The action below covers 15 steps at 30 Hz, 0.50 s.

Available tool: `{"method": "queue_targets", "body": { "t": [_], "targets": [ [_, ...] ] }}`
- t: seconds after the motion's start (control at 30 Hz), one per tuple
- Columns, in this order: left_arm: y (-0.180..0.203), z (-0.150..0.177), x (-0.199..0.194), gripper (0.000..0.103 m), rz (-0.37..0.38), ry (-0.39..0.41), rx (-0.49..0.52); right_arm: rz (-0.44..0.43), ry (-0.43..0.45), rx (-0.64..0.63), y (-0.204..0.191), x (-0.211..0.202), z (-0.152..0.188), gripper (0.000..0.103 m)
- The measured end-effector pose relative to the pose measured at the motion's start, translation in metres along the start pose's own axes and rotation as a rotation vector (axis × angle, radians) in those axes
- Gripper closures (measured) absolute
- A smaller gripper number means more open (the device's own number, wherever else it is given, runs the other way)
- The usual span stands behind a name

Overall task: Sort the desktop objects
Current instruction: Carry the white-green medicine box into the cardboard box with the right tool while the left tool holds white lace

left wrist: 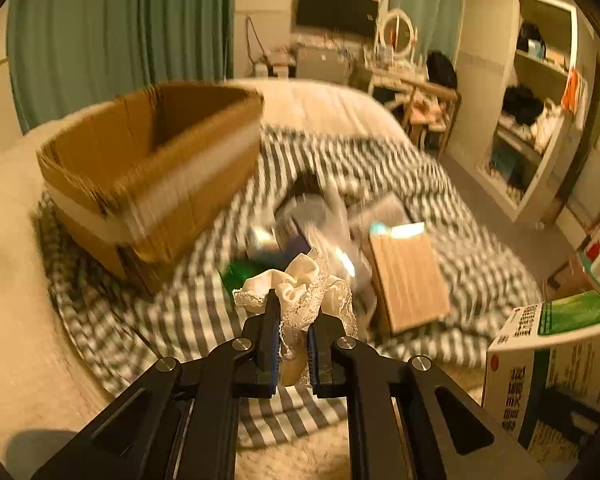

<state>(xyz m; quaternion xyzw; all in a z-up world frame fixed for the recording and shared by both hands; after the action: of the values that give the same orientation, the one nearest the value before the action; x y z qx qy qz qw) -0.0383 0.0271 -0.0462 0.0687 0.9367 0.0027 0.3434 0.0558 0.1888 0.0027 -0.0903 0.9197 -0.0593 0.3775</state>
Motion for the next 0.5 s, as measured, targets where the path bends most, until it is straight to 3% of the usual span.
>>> {"method": "queue_targets", "body": {
  "t": [0.13, 0.27, 0.5],
  "targets": [
    [-0.008, -0.035, -0.017, 0.093, -0.013, 0.055, -0.004, -0.007, 0.057, -0.037, -0.013, -0.004, -0.036, 0.007],
    [-0.017, -0.071, -0.024, 0.092, -0.083, 0.110, -0.003, -0.005, 0.089, -0.092, -0.029, 0.006, -0.076, 0.007],
    [-0.045, -0.144, -0.036, 0.092, -0.098, 0.226, -0.105, -0.029, 0.178, -0.181, -0.069, 0.014, -0.153, 0.007]
  ]
}}
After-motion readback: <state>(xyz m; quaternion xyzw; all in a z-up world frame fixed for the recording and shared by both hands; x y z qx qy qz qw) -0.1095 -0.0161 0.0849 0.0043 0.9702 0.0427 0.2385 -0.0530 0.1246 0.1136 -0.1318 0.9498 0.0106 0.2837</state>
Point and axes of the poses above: each gripper's, at about its wrist camera, not at the fingertips, and x roughly the way its jaws point, y to its right, z to its underside, the point moved 8 cm from there along x, roughly the way its jaws point, and after that the axes turned 4 degrees about y, right-handed, at the moved point
